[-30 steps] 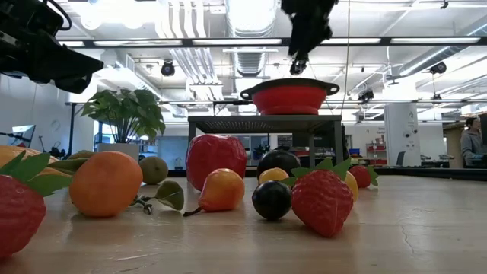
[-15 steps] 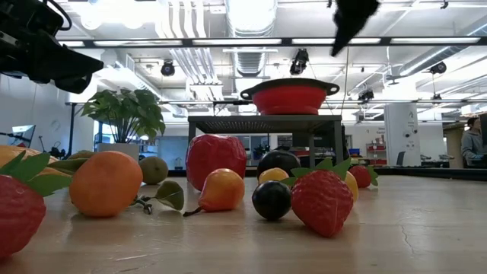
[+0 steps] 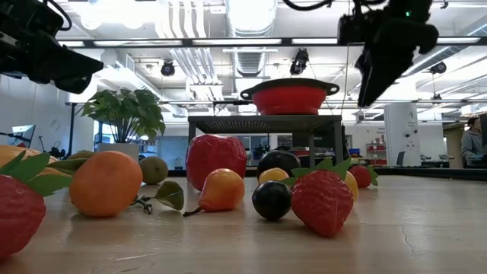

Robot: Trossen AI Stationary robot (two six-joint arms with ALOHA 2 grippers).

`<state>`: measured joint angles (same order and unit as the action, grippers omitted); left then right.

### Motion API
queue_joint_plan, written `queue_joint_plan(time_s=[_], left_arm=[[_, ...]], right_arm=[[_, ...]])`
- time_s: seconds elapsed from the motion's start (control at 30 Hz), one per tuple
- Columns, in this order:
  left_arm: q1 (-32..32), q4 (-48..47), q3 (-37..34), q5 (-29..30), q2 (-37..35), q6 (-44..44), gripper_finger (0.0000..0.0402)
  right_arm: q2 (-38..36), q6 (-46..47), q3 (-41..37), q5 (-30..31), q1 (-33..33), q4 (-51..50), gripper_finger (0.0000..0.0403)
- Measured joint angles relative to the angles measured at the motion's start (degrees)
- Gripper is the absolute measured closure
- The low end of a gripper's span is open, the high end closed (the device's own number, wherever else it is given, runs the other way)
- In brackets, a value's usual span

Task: Pick & Place Fruit
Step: Put the strawberry into the strainer bowl on the shelf

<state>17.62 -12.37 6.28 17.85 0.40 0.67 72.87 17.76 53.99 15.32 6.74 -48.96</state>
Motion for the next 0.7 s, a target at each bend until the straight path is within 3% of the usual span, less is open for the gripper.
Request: queue_joint_plan(time_s=[0.37, 0.7], left_arm=[[0.01, -0.21, 0.00, 0.01, 0.00, 0.00, 0.0380], [-0.01, -0.22, 0.00, 0.01, 0.00, 0.00, 0.0380]], right_arm=[[5.73, -6.49, -8.36, -3.60, 0.13, 15.54, 0.0202], [12.31, -7.66, -8.45, -6.30, 0.13, 18.35, 0.0189]])
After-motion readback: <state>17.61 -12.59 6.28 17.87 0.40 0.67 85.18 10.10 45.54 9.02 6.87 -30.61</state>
